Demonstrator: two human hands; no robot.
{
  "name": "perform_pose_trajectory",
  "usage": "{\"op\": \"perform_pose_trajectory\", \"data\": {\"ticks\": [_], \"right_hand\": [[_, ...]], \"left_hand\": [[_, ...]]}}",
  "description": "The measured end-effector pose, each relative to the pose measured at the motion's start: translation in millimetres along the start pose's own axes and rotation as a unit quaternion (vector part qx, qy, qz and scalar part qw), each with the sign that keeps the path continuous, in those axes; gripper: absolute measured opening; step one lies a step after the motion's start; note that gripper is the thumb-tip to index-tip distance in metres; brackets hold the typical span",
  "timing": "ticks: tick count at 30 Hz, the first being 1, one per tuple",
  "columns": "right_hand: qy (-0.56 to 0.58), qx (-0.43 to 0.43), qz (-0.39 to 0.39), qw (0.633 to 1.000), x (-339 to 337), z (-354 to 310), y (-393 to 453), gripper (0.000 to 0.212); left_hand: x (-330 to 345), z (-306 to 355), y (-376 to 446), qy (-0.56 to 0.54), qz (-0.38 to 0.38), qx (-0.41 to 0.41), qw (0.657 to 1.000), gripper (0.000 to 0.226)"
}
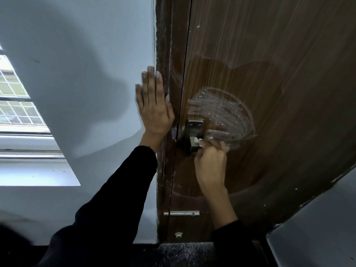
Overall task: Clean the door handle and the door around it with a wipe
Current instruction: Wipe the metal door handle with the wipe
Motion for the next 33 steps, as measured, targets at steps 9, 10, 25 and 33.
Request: {"op": "perform_pose_trajectory", "data": {"ticks": [9,10,25,33], "right_hand": [[0.049,0.036,0.138,0.989,-5,41,-29,0.036],[0.045,0.042,0.132,0.989,-1,38,-28,0.037],[0.814,0.477,0.145,0.299,85,4,-46,0.034],[0.822,0.508,0.164,0.199,77,-7,-47,0.051]], "left_hand": [[2,-1,-1,0.008,0.010,0.000,1.000,0.053],[3,-2,-1,0.010,0.010,-0.001,1.000,0.053],[2,-2,0,0.012,0.011,0.002,1.000,0.053],[3,-4,-1,0.012,0.011,0.004,1.000,0.053]]}}
Point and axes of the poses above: each hand's wrist, its own y-axis towards the middle knuckle, its own x-axis out of the palm, z = x × y, the point moved 7 cm from there along y, towards the middle knuckle, and after that the axes turned 15 degrees about -x, right-handed, at the moved point
